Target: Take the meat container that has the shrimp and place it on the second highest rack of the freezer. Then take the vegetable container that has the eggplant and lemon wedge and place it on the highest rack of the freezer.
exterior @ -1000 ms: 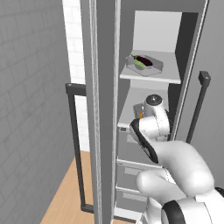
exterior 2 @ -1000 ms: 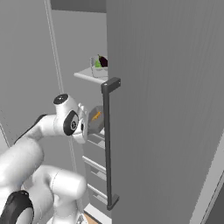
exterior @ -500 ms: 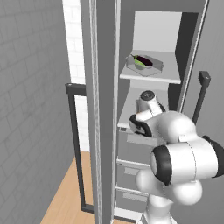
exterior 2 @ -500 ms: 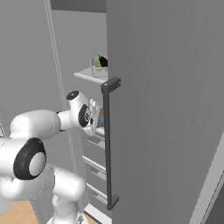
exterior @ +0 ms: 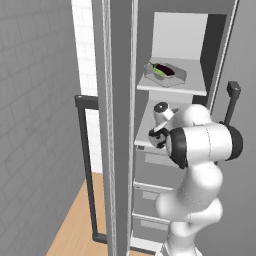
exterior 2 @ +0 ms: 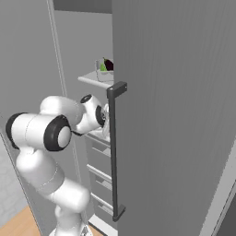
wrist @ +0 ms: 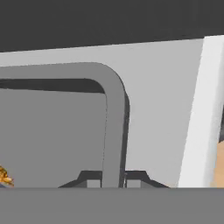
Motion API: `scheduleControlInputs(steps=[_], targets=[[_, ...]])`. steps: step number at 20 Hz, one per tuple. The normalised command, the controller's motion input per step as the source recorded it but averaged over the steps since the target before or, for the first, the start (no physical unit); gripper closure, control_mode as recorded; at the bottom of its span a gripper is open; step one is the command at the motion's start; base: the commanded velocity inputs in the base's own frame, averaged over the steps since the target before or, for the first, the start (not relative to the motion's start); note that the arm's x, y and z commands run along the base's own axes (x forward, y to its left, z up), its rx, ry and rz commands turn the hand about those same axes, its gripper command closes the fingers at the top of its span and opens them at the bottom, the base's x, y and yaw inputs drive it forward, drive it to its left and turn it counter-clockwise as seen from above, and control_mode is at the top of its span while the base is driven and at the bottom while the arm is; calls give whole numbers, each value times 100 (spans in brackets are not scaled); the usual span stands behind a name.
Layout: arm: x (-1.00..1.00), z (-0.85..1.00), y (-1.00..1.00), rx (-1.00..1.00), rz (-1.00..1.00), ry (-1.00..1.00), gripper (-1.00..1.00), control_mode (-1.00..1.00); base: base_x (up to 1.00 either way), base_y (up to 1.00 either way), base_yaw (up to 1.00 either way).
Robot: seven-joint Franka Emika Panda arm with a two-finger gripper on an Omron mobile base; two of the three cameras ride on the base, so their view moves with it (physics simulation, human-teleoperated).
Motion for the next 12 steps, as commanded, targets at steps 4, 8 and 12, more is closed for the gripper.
scheduleControlInputs(steps=[4,8,12], targets=[[52,-48,-30,0,-10,-4,100,-100,0,0,0],[4,-42,-6,0,-7,-19,-100,-100,0,0,0],[-38,-16,0,0,-9,-37,-100,-100,0,0,0]])
